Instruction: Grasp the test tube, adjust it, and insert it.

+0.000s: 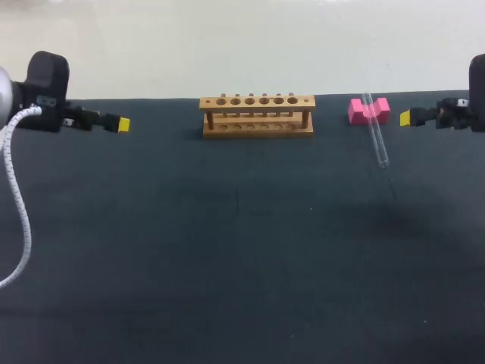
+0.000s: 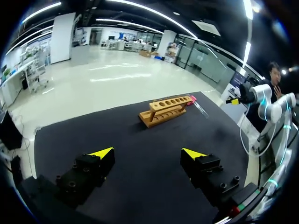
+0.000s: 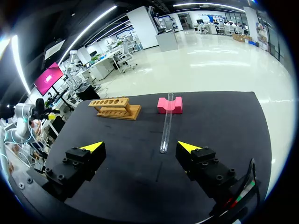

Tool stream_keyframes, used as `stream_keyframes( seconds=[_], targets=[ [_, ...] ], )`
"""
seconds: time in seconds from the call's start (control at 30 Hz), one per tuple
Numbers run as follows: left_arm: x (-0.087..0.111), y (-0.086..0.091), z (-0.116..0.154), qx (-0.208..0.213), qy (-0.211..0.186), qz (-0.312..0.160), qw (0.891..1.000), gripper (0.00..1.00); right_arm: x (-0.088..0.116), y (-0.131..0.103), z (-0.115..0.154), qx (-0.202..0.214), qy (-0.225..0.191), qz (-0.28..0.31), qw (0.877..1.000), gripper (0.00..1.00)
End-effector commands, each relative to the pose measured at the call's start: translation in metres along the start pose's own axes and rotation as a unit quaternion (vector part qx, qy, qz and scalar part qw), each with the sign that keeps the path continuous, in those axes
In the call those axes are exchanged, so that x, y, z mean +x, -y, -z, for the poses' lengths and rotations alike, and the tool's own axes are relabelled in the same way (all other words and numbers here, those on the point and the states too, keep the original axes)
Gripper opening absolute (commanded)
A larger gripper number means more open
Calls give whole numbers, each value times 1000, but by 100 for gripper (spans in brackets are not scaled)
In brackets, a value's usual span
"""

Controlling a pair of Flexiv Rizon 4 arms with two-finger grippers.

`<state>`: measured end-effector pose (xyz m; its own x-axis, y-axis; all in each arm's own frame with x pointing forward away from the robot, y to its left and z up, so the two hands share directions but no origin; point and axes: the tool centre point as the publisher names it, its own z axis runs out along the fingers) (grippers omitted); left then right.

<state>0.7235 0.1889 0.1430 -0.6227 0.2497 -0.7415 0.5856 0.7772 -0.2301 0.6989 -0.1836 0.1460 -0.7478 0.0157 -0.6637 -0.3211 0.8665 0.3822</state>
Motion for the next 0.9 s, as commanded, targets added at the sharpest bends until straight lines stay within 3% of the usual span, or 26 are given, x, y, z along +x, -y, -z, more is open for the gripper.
stream_keyframes(
  seconds=[0.03,0.3,0.6,0.9],
  targets=[
    [0,-15,-13,106,39,-41,993,100,0,-2,1,4,0,0,1000,100],
    [-5,-24,-33,178,92,-119,972,100,0,-2,1,4,0,0,1000,100],
    [-12,-31,-60,208,108,-156,960,100,0,-2,1,4,0,0,1000,100],
    [-21,-27,-92,213,121,-181,952,100,0,-2,1,4,0,0,1000,100]
  ],
)
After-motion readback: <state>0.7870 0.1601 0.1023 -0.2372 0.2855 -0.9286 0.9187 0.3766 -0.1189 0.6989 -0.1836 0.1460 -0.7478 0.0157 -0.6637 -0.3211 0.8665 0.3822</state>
